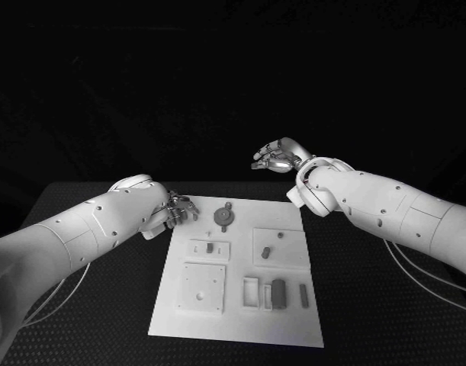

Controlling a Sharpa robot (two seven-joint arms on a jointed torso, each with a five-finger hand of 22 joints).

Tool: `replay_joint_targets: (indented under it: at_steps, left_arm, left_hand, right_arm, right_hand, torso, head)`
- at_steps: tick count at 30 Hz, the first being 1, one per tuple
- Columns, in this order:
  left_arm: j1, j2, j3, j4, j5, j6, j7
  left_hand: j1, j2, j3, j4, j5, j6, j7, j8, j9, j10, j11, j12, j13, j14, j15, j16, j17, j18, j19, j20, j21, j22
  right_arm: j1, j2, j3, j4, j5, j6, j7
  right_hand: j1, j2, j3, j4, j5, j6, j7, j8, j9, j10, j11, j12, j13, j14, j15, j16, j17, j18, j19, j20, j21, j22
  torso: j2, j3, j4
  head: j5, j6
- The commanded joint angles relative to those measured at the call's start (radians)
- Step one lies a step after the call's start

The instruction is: Assemble the parts on the task board

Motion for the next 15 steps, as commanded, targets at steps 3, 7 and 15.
replay_joint_targets:
  at_steps: [3, 7, 15]
  left_arm:
    - [-0.008, 0.006, -0.002, -0.008, 0.048, 0.017, 0.026]
    - [-0.008, 0.006, -0.002, -0.013, 0.057, 0.018, 0.032]
    - [-0.008, 0.007, -0.002, -0.011, 0.078, 0.021, 0.04]
  left_hand:
    - [0.007, 0.012, -0.003, -0.004, -0.002, -0.001, 0.0, -0.003, 0.0, -0.008, -0.002, 0.007, -0.002, -0.005, 0.0, 0.006, -0.002, 0.0, -0.01, 0.0, -0.003, -0.001]
    - [0.014, 0.017, -0.006, -0.005, -0.002, 0.0, 0.0, -0.002, 0.0, -0.008, -0.003, 0.008, -0.003, -0.006, 0.001, 0.007, -0.003, 0.0, -0.01, 0.001, -0.002, -0.001]
    - [0.025, 0.021, -0.011, -0.005, -0.002, 0.001, 0.0, -0.001, -0.002, -0.01, -0.003, 0.01, -0.005, -0.008, 0.001, 0.01, -0.005, 0.0, -0.012, 0.001, -0.002, -0.001]
  right_arm:
    - [0.0, 0.001, 0.0, 0.0, -0.002, 0.004, 0.01]
    - [0.0, 0.001, 0.0, 0.001, -0.002, 0.001, 0.009]
    - [0.0, 0.002, 0.0, 0.0, -0.002, 0.002, 0.009]
  right_hand:
    - [-0.004, -0.006, 0.0, 0.002, -0.001, -0.008, 0.011, 0.002, -0.001, -0.002, 0.005, -0.003, -0.001, -0.005, -0.003, -0.006, 0.001, -0.019, -0.001, 0.0, -0.004, 0.002]
    - [-0.004, -0.006, 0.0, 0.002, -0.001, -0.008, 0.011, 0.002, -0.002, -0.002, 0.005, -0.004, -0.001, -0.005, -0.003, -0.006, 0.001, -0.019, -0.002, 0.0, -0.004, 0.002]
    - [-0.004, -0.006, 0.0, 0.002, -0.002, -0.008, 0.011, 0.003, -0.003, -0.001, 0.005, -0.004, -0.001, -0.008, -0.002, -0.008, 0.002, -0.021, -0.005, 0.0, -0.008, 0.004]
  torso:
    - [0.0, 0.0011, -0.0007]
    - [0.0, 0.0012, 0.0001]
    - [0.0, 0.0016, 0.0003]
  head:
    - [-0.002, -0.001]
    - [-0.002, -0.001]
    - [-0.002, -0.003]
